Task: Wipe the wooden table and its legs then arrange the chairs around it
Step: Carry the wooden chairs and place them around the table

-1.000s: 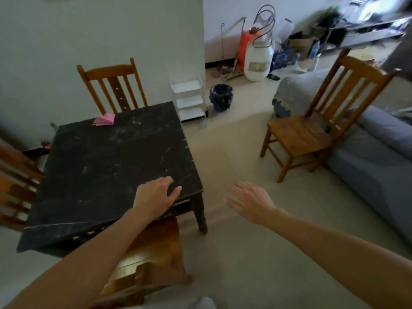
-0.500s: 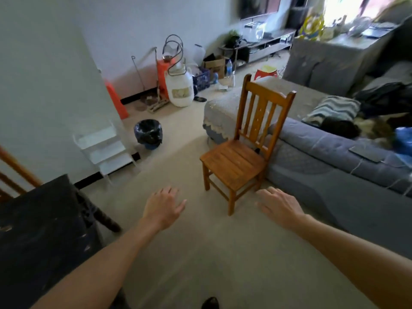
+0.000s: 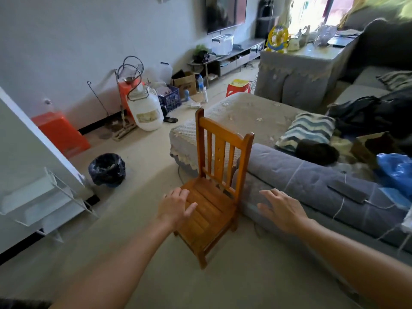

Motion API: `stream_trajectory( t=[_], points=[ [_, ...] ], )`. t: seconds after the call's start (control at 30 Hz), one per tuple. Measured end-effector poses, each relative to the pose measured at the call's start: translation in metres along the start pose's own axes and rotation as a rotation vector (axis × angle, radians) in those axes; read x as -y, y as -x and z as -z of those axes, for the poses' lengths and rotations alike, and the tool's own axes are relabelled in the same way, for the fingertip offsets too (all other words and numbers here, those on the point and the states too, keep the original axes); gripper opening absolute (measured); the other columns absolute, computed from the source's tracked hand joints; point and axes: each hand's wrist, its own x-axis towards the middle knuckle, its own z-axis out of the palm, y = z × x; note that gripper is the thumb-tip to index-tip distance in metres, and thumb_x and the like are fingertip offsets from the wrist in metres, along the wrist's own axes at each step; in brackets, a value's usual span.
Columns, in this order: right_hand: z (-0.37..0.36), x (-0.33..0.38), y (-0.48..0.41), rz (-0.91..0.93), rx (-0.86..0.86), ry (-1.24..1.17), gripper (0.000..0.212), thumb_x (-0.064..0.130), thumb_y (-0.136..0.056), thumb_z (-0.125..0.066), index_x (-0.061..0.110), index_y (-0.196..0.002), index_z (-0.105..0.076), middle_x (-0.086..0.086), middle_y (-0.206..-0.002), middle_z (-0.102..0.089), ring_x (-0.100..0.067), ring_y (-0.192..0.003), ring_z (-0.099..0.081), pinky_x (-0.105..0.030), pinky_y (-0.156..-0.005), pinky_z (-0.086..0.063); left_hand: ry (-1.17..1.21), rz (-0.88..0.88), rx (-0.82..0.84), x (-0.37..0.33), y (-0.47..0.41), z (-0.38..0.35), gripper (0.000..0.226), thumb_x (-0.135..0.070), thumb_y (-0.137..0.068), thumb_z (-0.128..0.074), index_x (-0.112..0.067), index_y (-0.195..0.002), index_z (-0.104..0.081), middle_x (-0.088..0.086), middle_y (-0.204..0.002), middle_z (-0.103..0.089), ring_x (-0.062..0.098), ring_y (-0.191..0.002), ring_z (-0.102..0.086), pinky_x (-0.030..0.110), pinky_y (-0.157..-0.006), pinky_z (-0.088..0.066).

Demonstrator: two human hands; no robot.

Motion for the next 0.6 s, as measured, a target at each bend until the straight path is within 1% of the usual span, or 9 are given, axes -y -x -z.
stream_trajectory(
  t=[0.07, 0.2, 0.33, 0.4, 0.5, 0.6],
  points=[
    [0.015, -0.023, -0.044, 0.032, -0.017, 0.011, 0.045, 0.05, -0.098, -0.045, 0.028, -0.137, -0.045, 0.003, -0.126, -0.056, -0.014, -0.11, -0.058, -0.027, -0.083, -0.05, 0.003, 0.045, -0.002, -0.018, -0.037, -0.001, 0.054, -0.054, -0.094, -0.041, -0.019, -0.135, -0.045, 0.003, -0.131, -0.051, 0.019, -0.12, -0.049, 0.034, -0.103, -0.04],
    [0.047, -0.057, -0.139, 0.107, -0.093, -0.018, 0.038, 0.048, -0.097, -0.048, 0.029, -0.129, -0.049, 0.002, -0.122, -0.06, -0.015, -0.106, -0.059, -0.029, -0.08, -0.052, 0.037, 0.104, -0.038, -0.041, -0.1, 0.009, 0.053, -0.054, -0.094, -0.041, -0.019, -0.133, -0.046, 0.002, -0.128, -0.052, 0.018, -0.116, -0.051, 0.031, -0.099, -0.041],
    [0.055, -0.07, -0.227, 0.153, -0.092, -0.078, 0.044, 0.046, -0.096, -0.051, 0.023, -0.134, -0.049, -0.005, -0.126, -0.061, -0.025, -0.111, -0.06, -0.039, -0.081, -0.053, 0.033, 0.148, -0.033, -0.043, -0.15, 0.01, 0.054, -0.053, -0.095, -0.039, -0.018, -0.136, -0.044, 0.002, -0.131, -0.05, 0.017, -0.12, -0.048, 0.031, -0.101, -0.039],
    [0.054, -0.074, -0.269, 0.144, -0.085, -0.081, 0.048, 0.047, -0.097, -0.049, 0.021, -0.138, -0.048, -0.006, -0.131, -0.059, -0.028, -0.116, -0.058, -0.039, -0.083, -0.05, 0.035, 0.152, -0.035, -0.038, -0.179, 0.008, 0.055, -0.054, -0.095, -0.039, -0.018, -0.136, -0.044, 0.002, -0.132, -0.05, 0.017, -0.12, -0.048, 0.03, -0.101, -0.039],
    [0.05, -0.078, -0.326, 0.12, -0.069, -0.062, 0.05, 0.048, -0.097, -0.047, 0.023, -0.14, -0.046, -0.004, -0.136, -0.055, -0.026, -0.122, -0.054, -0.038, -0.087, -0.047, 0.034, 0.129, -0.05, -0.033, -0.223, 0.002, 0.057, -0.056, -0.095, -0.038, -0.018, -0.136, -0.044, 0.002, -0.132, -0.05, 0.018, -0.121, -0.048, 0.032, -0.102, -0.041],
    [0.046, -0.08, -0.373, 0.125, -0.063, -0.055, 0.048, 0.048, -0.098, -0.046, 0.024, -0.139, -0.048, -0.003, -0.136, -0.055, -0.025, -0.12, -0.055, -0.035, -0.083, -0.046, 0.081, 0.091, -0.077, -0.041, -0.27, -0.003, 0.057, -0.057, -0.094, -0.039, -0.019, -0.135, -0.046, 0.001, -0.133, -0.051, 0.017, -0.122, -0.047, 0.033, -0.104, -0.04]
  ],
)
